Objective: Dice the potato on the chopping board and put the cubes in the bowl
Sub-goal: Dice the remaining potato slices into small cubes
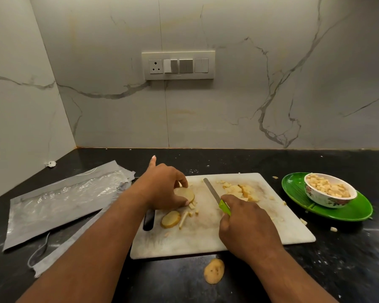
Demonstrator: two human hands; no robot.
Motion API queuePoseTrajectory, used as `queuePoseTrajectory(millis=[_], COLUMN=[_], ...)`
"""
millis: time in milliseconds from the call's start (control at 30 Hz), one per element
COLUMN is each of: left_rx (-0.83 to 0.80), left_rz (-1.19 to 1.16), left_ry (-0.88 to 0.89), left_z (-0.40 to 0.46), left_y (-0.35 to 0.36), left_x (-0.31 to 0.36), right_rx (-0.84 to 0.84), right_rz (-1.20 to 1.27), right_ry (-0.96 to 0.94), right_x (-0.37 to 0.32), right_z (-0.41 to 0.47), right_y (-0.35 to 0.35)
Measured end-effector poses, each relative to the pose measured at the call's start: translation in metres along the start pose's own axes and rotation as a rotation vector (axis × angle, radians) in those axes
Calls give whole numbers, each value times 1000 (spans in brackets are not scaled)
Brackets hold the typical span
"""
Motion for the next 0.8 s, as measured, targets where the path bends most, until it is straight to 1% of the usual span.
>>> queuePoseTrajectory(millis=[67, 167, 200, 233, 267, 367, 533, 600, 800], left_rx=[49, 269, 322, 338, 317, 156, -22, -43, -7], left_rz=[-62, -342, -418, -449, -436, -264, -139, -127, -83], left_ry=[15, 45, 50, 52, 49, -5, -42, -49, -34], left_z=[0, 3, 6, 10, 15, 28, 23, 22, 26], left_y=[0, 7, 9, 11, 13, 22, 25, 27, 28], left_x=[4, 14, 19, 25, 30, 33, 16, 17, 29], right_rx=[0, 13, 24, 34, 42, 52, 49, 45, 81], right_rz=[5, 21, 22, 19, 14, -10, -25, -26, -94], right_ry=[-15, -9, -2, 4, 13, 31, 31, 22, 28], right_x=[-1, 1, 2, 3, 4, 4, 4, 3, -6], right_z=[0, 2, 3, 4, 4, 6, 5, 4, 8], right_y=[-1, 0, 0, 0, 1, 3, 3, 3, 7])
Point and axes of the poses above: each hand's wrist, its own z-axis towards the middle knuckle, its own y-axis out of the palm, x = y × z, the point moved 2 cm from there along z, towards the middle knuckle, and after that the axes turned 8 degrees about y, right-handed, at the moved point
